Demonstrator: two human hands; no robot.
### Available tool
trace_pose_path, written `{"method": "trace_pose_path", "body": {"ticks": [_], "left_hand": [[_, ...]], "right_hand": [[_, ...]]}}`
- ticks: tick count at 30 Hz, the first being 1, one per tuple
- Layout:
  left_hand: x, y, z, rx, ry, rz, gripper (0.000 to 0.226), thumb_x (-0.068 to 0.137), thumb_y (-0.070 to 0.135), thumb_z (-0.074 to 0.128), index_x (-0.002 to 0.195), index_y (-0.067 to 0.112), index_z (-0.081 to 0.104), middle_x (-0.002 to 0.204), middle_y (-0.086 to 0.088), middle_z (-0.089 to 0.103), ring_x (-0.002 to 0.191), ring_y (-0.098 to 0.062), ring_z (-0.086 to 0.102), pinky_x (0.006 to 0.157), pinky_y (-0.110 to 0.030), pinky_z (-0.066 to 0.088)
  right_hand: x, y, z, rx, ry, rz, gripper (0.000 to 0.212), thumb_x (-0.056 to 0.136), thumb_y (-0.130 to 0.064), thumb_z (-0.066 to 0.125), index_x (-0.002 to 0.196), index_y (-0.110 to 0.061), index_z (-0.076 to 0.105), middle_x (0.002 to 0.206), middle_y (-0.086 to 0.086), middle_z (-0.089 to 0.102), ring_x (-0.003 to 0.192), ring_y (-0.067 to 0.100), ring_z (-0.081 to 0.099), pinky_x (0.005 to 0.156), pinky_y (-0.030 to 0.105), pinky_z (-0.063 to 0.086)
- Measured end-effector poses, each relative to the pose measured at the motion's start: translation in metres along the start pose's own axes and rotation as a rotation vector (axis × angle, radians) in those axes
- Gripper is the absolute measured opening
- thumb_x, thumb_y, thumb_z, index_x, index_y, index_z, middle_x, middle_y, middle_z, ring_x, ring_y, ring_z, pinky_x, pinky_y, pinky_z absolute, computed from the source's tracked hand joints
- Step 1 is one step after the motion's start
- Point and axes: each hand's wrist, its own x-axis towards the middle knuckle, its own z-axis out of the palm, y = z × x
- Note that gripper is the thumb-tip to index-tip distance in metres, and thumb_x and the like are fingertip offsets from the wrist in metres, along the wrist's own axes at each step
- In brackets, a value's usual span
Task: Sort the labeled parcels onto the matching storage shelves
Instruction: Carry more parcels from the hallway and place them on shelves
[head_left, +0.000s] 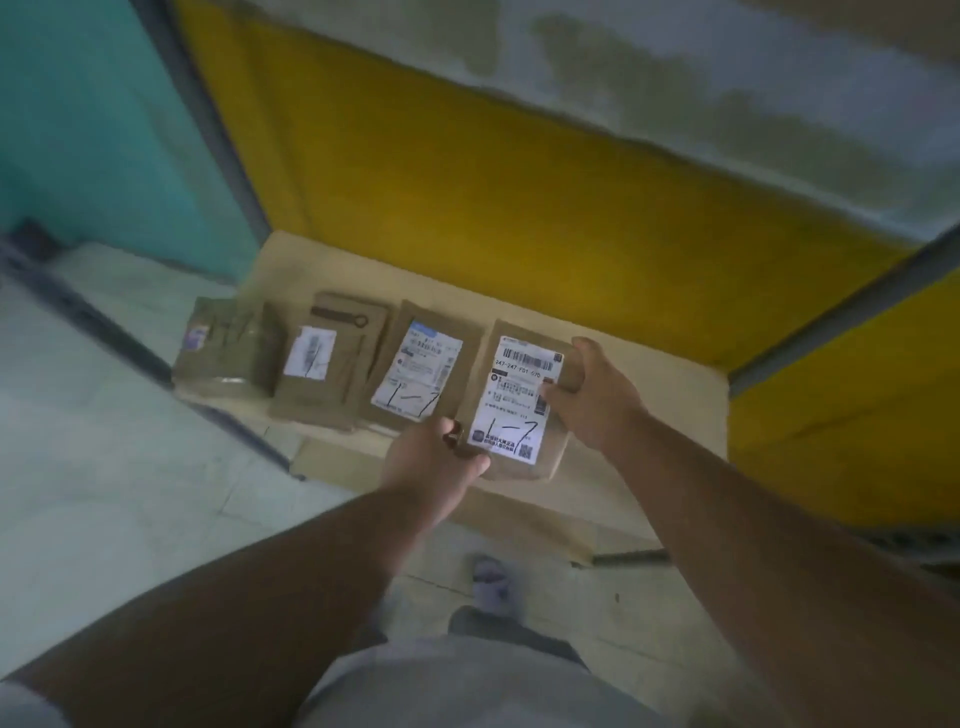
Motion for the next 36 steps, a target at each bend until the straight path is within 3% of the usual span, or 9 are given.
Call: {"method": "trace_pose_path", "body": {"ticks": [2, 6, 11, 13, 16, 19, 22, 26, 36], "left_hand": [[-0.001, 0.001, 0.015, -0.049, 0.113, -0.064, 0.024, 0.081, 0.034, 0.078, 0.090, 0.032, 0.056, 0.082, 0.014, 0.067, 0.078, -0.013, 0.069, 0.077, -0.035, 0.059], [0.002, 0.002, 0.040, -0.105, 0.269, -0.180, 0.043, 0.080, 0.037, 0.077, 0.119, 0.023, 0.066, 0.102, 0.004, 0.073, 0.090, -0.014, 0.066, 0.078, -0.026, 0.053], [0.004, 0.002, 0.060, -0.164, 0.368, -0.248, 0.039, 0.083, 0.035, 0.076, 0.119, 0.022, 0.065, 0.097, 0.006, 0.071, 0.089, -0.014, 0.067, 0.080, -0.032, 0.058], [0.003, 0.001, 0.064, -0.181, 0.395, -0.258, 0.037, 0.086, 0.034, 0.073, 0.119, 0.021, 0.065, 0.091, 0.010, 0.067, 0.082, -0.009, 0.064, 0.071, -0.029, 0.057], [0.001, -0.001, 0.064, -0.143, 0.408, -0.223, 0.032, 0.088, 0.030, 0.073, 0.117, 0.019, 0.065, 0.094, 0.011, 0.068, 0.078, -0.004, 0.059, 0.066, -0.022, 0.052], [-0.012, -0.002, 0.056, -0.109, 0.379, -0.155, 0.035, 0.088, 0.031, 0.073, 0.119, 0.021, 0.063, 0.100, 0.011, 0.064, 0.081, -0.001, 0.058, 0.070, -0.021, 0.051], [-0.032, -0.013, 0.038, -0.043, 0.346, -0.039, 0.045, 0.085, 0.039, 0.074, 0.124, 0.022, 0.060, 0.115, 0.006, 0.061, 0.095, -0.009, 0.062, 0.082, -0.030, 0.057], [-0.075, -0.049, -0.010, -0.014, 0.339, 0.019, 0.045, 0.084, 0.038, 0.074, 0.124, 0.026, 0.059, 0.119, 0.006, 0.059, 0.098, -0.010, 0.061, 0.086, -0.035, 0.055], [-0.219, -0.251, -0.192, 0.003, 0.633, -0.221, 0.046, 0.082, 0.034, 0.079, 0.123, 0.024, 0.061, 0.115, 0.005, 0.060, 0.085, -0.009, 0.058, 0.074, -0.021, 0.041]], "right_hand": [[0.014, 0.007, 0.003, 0.042, -0.031, -0.045, 0.066, 0.090, -0.028, 0.070, 0.145, -0.029, 0.033, 0.124, 0.007, 0.064, 0.100, 0.028, 0.066, 0.080, 0.044, 0.058], [0.035, 0.018, 0.005, -0.045, -0.073, -0.095, 0.059, 0.090, -0.030, 0.070, 0.138, -0.024, 0.037, 0.120, 0.007, 0.066, 0.107, 0.034, 0.065, 0.086, 0.049, 0.057], [0.047, 0.025, 0.010, -0.167, -0.152, -0.155, 0.054, 0.091, -0.031, 0.068, 0.134, -0.018, 0.039, 0.124, 0.010, 0.064, 0.111, 0.033, 0.063, 0.090, 0.046, 0.055], [0.048, 0.026, 0.009, -0.195, -0.169, -0.182, 0.060, 0.091, -0.030, 0.067, 0.141, -0.018, 0.035, 0.128, 0.011, 0.062, 0.114, 0.034, 0.061, 0.091, 0.044, 0.054], [0.040, 0.026, 0.004, -0.284, -0.170, -0.236, 0.069, 0.092, -0.032, 0.065, 0.149, -0.018, 0.029, 0.135, 0.015, 0.053, 0.118, 0.034, 0.057, 0.091, 0.041, 0.050], [0.019, 0.023, -0.002, -0.360, -0.119, -0.301, 0.060, 0.092, -0.034, 0.064, 0.141, -0.016, 0.037, 0.131, 0.015, 0.049, 0.112, 0.031, 0.056, 0.090, 0.042, 0.051], [-0.018, 0.008, -0.003, -0.370, -0.076, -0.424, 0.059, 0.090, -0.039, 0.064, 0.141, -0.020, 0.040, 0.134, 0.008, 0.048, 0.114, 0.027, 0.055, 0.093, 0.040, 0.051], [-0.081, -0.043, 0.018, -0.331, -0.154, -0.651, 0.058, 0.093, -0.042, 0.060, 0.142, -0.020, 0.038, 0.139, 0.006, 0.044, 0.120, 0.026, 0.050, 0.093, 0.044, 0.049], [-0.254, -0.264, 0.173, -0.180, -0.307, -1.076, 0.052, 0.092, -0.041, 0.062, 0.138, -0.022, 0.045, 0.135, 0.000, 0.048, 0.119, 0.016, 0.051, 0.086, 0.025, 0.038]]}}
